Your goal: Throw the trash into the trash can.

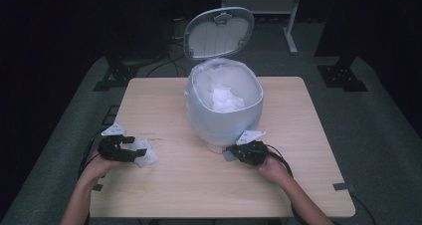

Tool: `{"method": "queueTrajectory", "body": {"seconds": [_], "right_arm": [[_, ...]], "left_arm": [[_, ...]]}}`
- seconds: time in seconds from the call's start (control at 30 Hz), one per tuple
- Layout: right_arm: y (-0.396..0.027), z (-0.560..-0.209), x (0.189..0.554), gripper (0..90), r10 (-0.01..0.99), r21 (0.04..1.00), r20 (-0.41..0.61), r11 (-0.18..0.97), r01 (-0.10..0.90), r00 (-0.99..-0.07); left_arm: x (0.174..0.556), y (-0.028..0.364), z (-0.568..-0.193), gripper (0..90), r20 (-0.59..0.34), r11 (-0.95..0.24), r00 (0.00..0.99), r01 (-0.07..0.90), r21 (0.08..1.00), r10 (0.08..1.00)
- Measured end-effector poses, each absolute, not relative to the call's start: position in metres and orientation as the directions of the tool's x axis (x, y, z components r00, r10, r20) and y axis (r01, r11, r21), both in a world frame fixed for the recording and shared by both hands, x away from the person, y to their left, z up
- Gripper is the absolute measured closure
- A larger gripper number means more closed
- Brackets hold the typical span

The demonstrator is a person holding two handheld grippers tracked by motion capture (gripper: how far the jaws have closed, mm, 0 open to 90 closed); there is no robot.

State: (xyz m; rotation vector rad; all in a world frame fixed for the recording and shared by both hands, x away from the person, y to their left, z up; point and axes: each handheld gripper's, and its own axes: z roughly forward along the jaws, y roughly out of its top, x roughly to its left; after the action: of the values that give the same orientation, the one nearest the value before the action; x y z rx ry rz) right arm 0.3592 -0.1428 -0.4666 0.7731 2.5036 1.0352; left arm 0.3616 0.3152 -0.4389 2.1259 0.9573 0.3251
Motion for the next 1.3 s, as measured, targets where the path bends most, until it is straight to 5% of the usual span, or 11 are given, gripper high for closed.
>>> {"method": "queueTrajectory", "body": {"seconds": [0.57, 1.3], "right_arm": [[-0.143, -0.467, 0.359, 80.4, 0.590, 0.725, -0.086, 0.589, 0.356, -0.802], [-0.144, -0.467, 0.359, 80.4, 0.588, 0.728, -0.088, 0.589, 0.351, -0.804]], "left_arm": [[0.362, 0.315, -0.453, 23.1, -0.098, -0.424, 0.684, 0.552, 0.718, 0.723], [0.362, 0.307, -0.462, 40.2, -0.073, -0.469, 0.698, 0.551, 0.690, 0.712]]}}
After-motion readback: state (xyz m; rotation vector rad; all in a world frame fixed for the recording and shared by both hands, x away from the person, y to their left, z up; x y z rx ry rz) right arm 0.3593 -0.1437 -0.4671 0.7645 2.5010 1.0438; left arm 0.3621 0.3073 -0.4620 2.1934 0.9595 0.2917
